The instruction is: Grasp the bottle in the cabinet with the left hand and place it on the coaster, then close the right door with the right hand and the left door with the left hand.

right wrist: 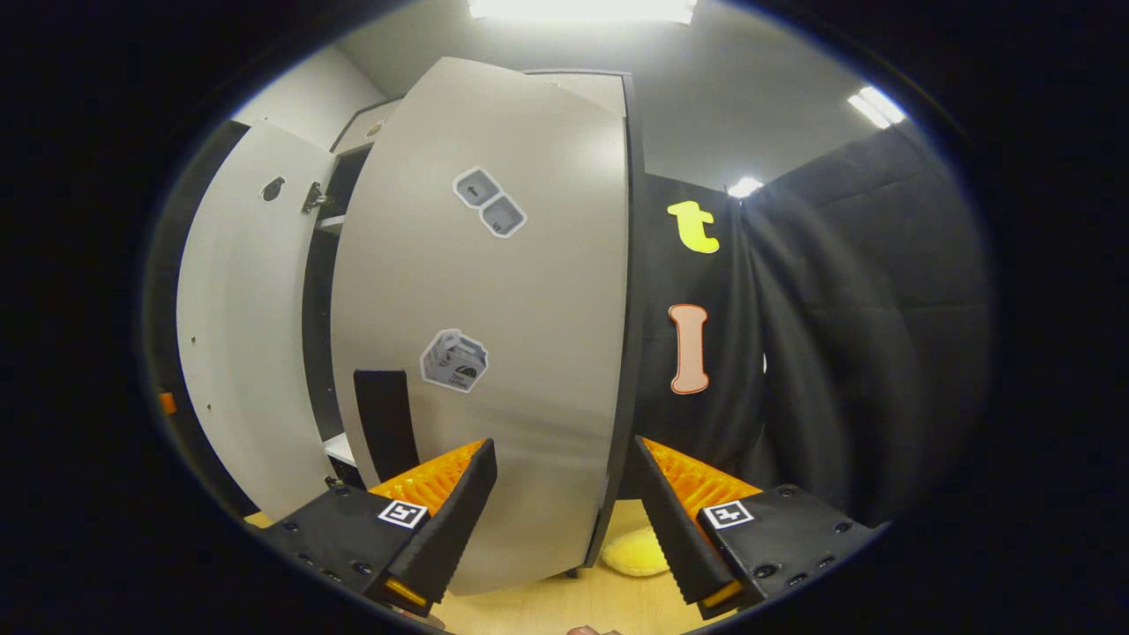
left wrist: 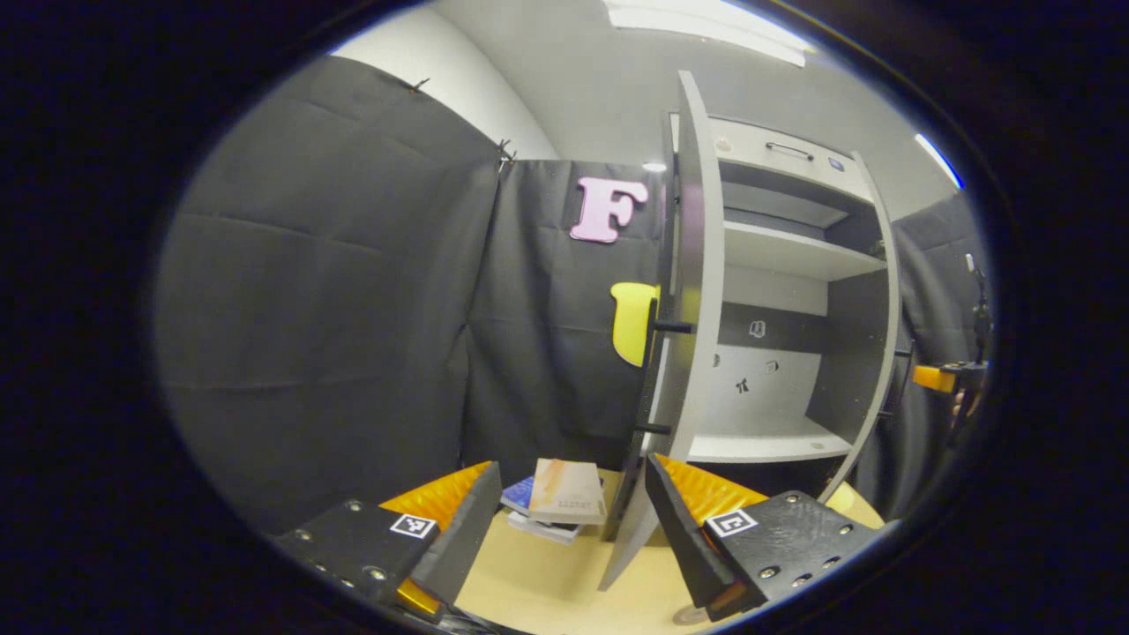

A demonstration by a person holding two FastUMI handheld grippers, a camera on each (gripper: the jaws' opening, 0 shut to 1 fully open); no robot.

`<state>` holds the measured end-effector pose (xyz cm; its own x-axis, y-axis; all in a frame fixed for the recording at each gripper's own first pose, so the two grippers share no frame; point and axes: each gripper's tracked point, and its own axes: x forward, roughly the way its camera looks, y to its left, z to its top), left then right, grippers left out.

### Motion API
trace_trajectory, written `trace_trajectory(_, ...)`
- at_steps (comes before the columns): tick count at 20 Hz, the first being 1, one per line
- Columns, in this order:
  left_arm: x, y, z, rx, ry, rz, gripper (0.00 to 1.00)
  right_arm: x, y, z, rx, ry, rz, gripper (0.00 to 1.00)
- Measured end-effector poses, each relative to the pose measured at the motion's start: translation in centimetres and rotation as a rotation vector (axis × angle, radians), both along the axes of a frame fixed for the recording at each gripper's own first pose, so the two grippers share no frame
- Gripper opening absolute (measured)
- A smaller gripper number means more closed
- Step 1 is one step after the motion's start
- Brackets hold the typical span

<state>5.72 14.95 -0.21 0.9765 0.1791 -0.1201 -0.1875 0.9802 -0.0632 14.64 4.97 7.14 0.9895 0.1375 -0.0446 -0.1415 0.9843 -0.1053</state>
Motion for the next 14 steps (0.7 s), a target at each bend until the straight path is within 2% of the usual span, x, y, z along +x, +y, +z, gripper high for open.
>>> trace_trajectory(6, 2.8, 4.0, 1.0, -0.025, -0.024, -0.011, 1.0, -2.2, -1.3, -3.2, 0.069, 0.053, -0.014, 0.98)
trace_trajectory(8, 4.1, 5.0, 0.7, -0.059, -0.016, -0.048, 1.0, -3.3, -1.1, -5.1, 0.079, 0.085, -0.009, 0.98)
trace_trajectory(10, 5.8, 4.4, 0.5, -0.142, -0.02, -0.125, 0.95, -4.3, -1.0, -7.0, 0.074, 0.128, -0.011, 0.98)
trace_trajectory(11, 6.4, 4.7, 0.4, -0.168, -0.017, -0.135, 0.95, -4.9, -1.1, -7.9, 0.08, 0.146, -0.024, 0.98)
trace_trajectory(14, 8.2, 5.5, -0.1, -0.155, -0.003, -0.152, 0.94, -6.8, -0.8, -10.1, 0.119, 0.176, -0.037, 0.97)
